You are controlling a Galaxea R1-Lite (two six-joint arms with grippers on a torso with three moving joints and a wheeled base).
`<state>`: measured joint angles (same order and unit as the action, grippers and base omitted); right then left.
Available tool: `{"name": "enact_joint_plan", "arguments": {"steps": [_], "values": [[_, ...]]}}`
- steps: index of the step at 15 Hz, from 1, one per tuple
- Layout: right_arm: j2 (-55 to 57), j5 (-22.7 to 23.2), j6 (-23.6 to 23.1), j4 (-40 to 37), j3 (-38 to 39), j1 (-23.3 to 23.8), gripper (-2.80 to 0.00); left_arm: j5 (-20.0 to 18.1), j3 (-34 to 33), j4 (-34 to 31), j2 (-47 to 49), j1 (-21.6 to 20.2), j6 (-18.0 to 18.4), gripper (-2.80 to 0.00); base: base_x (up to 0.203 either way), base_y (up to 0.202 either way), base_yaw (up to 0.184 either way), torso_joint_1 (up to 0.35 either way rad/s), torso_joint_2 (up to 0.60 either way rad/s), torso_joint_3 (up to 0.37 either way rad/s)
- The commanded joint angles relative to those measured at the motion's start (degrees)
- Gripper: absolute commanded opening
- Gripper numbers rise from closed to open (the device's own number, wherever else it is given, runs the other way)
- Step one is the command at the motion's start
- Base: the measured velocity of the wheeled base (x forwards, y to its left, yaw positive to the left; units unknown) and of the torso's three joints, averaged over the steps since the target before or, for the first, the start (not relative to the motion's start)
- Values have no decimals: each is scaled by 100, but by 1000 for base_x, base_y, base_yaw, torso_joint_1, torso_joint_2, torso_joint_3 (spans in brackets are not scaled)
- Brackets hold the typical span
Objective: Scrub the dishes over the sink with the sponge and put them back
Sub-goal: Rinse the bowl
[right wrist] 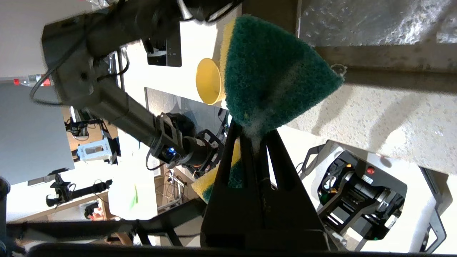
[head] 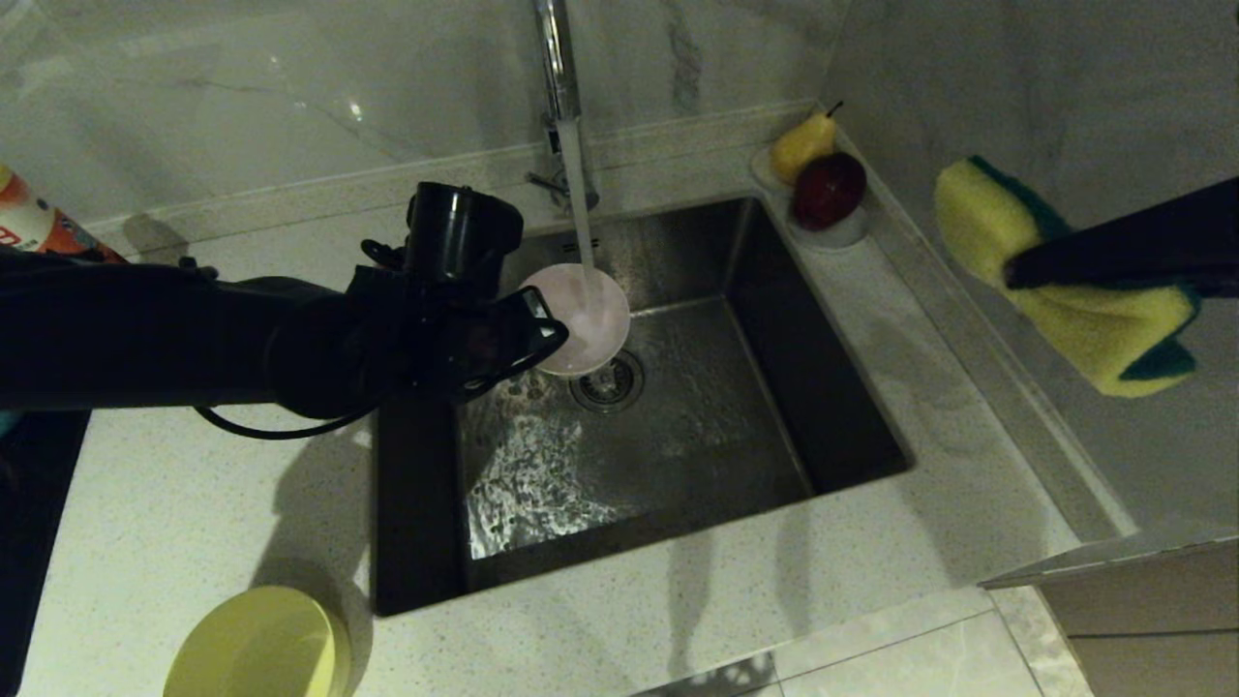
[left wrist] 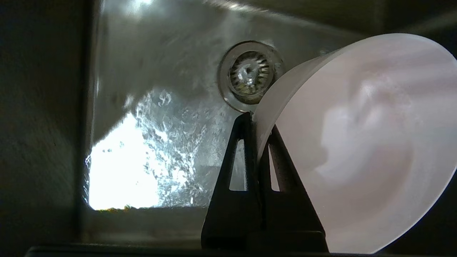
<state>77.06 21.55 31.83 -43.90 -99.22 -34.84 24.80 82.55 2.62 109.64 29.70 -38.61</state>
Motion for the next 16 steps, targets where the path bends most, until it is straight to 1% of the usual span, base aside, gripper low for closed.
{"name": "enact_joint_plan", "arguments": {"steps": [1,2,3,4,6,11,16], "values": [[-226,16,16,-10,191,66,-280,-5,599,-410,463,-106,-415,-280,0,0,0,0,0,0],[-238,16,16,-2,236,94,-280,-54,749,-449,527,-112,-505,-280,0,0,0,0,0,0],[-253,16,16,4,298,118,-280,-185,806,-463,545,-114,-562,-280,0,0,0,0,0,0],[-253,16,25,4,310,129,-280,-316,812,-470,498,-114,-599,-280,0,0,0,0,0,0],[-261,16,25,9,368,135,-280,-434,742,-527,405,-105,-640,-280,0,0,0,0,0,0],[-288,16,22,30,509,135,-280,-503,657,-631,268,-96,-683,-280,0,0,0,0,0,0],[-315,16,31,30,649,136,-280,-472,507,-613,84,-96,-645,-280,0,0,0,0,0,0]]}}
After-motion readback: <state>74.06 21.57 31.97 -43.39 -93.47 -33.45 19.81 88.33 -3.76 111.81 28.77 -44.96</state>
